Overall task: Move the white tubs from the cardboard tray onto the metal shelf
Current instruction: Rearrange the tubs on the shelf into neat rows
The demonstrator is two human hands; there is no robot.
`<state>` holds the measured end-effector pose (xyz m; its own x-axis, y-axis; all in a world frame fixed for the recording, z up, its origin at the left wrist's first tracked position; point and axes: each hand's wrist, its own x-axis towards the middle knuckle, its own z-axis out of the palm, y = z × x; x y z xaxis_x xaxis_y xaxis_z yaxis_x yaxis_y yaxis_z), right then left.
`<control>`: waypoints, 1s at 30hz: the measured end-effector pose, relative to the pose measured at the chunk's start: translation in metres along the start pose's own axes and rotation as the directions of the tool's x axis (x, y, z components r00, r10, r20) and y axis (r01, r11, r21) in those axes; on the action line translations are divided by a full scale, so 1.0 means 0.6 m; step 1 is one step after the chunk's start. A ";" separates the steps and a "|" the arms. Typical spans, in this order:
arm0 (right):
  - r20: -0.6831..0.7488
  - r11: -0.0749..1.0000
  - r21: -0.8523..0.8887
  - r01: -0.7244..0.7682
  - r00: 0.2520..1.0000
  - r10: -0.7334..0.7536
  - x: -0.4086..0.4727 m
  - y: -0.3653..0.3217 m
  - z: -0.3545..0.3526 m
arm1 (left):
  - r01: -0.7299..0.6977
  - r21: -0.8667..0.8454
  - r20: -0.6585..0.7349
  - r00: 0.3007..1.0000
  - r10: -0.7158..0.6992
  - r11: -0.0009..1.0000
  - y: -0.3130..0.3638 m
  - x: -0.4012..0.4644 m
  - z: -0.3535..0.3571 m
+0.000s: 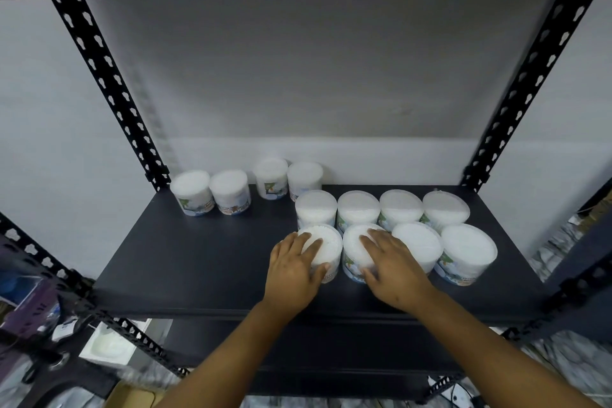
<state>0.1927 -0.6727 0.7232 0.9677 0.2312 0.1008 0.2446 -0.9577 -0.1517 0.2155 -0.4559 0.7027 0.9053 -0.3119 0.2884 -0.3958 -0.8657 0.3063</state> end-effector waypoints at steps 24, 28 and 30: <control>-0.027 1.000 -0.019 0.000 1.000 0.000 0.004 0.005 -0.002 | -0.018 -0.040 0.086 0.996 0.022 0.999 -0.002 -0.005 0.001; -0.023 1.000 0.003 -0.011 1.000 0.011 0.003 0.004 0.000 | 0.021 -0.034 0.059 0.998 -0.018 0.999 0.003 -0.006 0.000; -0.015 1.000 -0.002 -0.011 1.000 0.011 0.003 0.003 0.001 | 0.016 -0.023 0.057 0.998 -0.015 1.000 0.000 -0.005 0.002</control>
<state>0.1948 -0.6743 0.7227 0.9692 0.2180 0.1142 0.2338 -0.9605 -0.1509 0.2127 -0.4557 0.7005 0.9183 -0.3209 0.2318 -0.3847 -0.8615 0.3313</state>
